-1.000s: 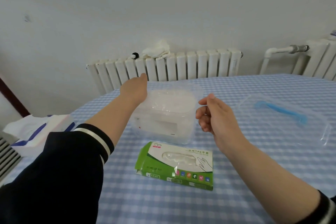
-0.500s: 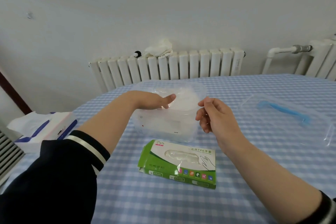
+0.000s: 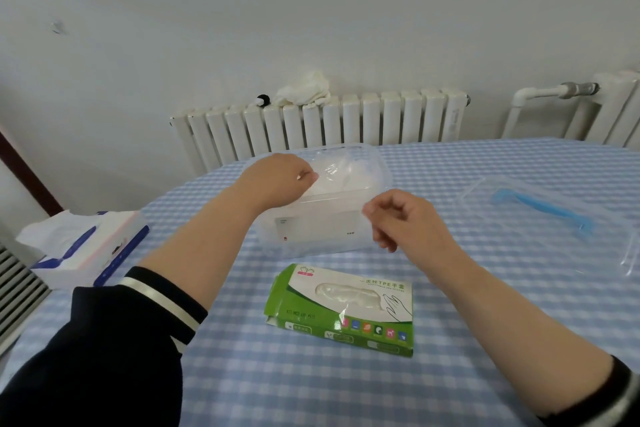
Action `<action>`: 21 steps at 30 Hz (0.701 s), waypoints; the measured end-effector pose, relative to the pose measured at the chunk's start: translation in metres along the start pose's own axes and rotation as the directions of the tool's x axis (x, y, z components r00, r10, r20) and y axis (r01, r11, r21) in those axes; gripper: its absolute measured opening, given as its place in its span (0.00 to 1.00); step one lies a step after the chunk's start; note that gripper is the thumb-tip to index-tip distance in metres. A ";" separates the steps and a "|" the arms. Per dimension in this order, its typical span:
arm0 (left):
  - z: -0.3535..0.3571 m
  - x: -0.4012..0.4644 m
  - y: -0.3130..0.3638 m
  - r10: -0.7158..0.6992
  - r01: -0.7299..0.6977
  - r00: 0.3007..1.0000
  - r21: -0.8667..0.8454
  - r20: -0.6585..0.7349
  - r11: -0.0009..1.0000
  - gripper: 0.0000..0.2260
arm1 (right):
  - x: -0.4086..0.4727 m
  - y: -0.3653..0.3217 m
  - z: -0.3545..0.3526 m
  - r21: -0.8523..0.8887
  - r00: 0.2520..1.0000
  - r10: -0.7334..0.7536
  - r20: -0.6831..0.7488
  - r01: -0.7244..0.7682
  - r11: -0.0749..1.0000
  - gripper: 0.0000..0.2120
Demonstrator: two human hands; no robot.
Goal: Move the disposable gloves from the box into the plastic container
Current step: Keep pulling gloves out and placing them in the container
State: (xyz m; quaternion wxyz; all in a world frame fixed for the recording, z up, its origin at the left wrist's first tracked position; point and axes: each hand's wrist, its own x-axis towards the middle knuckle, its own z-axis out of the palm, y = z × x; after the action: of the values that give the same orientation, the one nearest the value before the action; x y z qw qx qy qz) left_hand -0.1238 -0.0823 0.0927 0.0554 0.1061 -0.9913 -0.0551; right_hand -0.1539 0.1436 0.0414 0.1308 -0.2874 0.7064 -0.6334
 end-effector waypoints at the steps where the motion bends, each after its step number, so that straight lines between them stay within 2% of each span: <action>1: 0.002 -0.002 -0.001 0.049 -0.045 0.988 0.027 -0.148 0.999 0.15 | -0.002 -0.001 0.002 -0.080 0.991 -0.001 0.134 0.012 0.997 0.04; 2: 0.005 -0.007 0.000 0.112 -0.104 0.941 0.042 -0.319 0.994 0.12 | -0.004 -0.001 0.006 -0.173 0.967 0.013 0.255 0.033 0.984 0.03; 4: 0.013 -0.023 0.008 0.268 -0.267 0.751 0.093 -0.603 0.959 0.08 | -0.008 0.005 0.013 -0.389 0.908 0.059 0.414 0.118 0.914 0.01; 5: 0.018 -0.032 0.015 0.330 -0.336 0.655 0.129 -0.680 0.933 0.07 | -0.009 0.009 0.016 -0.495 0.883 0.078 0.463 0.185 0.849 0.01; 6: 0.027 -0.042 0.021 0.383 -0.393 0.594 0.160 -0.708 0.906 0.07 | -0.011 0.012 0.018 -0.570 0.860 0.094 0.501 0.247 0.783 0.02; 7: 0.037 -0.052 0.027 0.431 -0.436 0.572 0.187 -0.698 0.881 0.08 | -0.011 0.016 0.020 -0.616 0.846 0.110 0.522 0.285 0.735 0.05; 8: 0.047 -0.063 0.031 0.469 -0.466 0.587 0.198 -0.660 0.862 0.09 | -0.013 0.017 0.021 -0.639 0.840 0.126 0.527 0.295 0.710 0.07; 10: 0.066 -0.080 0.035 0.468 -0.483 0.700 0.125 -0.540 0.867 0.14 | -0.014 0.021 0.022 -0.648 0.844 0.147 0.516 0.272 0.712 0.13; 12: 0.081 -0.093 0.031 0.363 -0.403 0.864 -0.046 -0.349 0.914 0.23 | -0.012 0.028 0.022 -0.646 0.821 0.163 0.547 0.290 0.706 0.17; 13: 0.087 -0.097 0.026 0.304 -0.339 0.924 -0.132 -0.232 0.931 0.28 | -0.011 0.033 0.023 -0.654 0.792 0.161 0.589 0.351 0.670 0.16; 14: 0.093 -0.100 0.021 0.263 -0.286 0.955 -0.200 -0.134 0.937 0.33 | -0.010 0.037 0.023 -0.661 0.763 0.154 0.627 0.417 0.624 0.16; 15: 0.098 -0.103 0.016 0.243 -0.252 0.968 -0.245 -0.066 0.936 0.37 | -0.009 0.041 0.025 -0.670 0.748 0.151 0.647 0.463 0.580 0.16; 17: 0.103 -0.108 0.008 0.228 -0.218 0.974 -0.282 0.002 0.934 0.42 | -0.008 0.044 0.029 -0.701 0.763 0.136 0.632 0.488 0.520 0.15; 21: 0.103 -0.112 0.005 0.201 -0.180 0.979 -0.311 0.035 0.933 0.43 | -0.008 0.046 0.033 -0.694 0.808 0.070 0.585 0.454 0.559 0.09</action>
State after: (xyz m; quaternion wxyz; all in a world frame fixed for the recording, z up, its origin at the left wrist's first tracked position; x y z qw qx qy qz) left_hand -0.0282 -0.0427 -0.0192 0.0435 -0.0022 -0.9776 -0.2059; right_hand -0.1403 0.1222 -0.0098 0.1089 -0.5630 0.8073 -0.1396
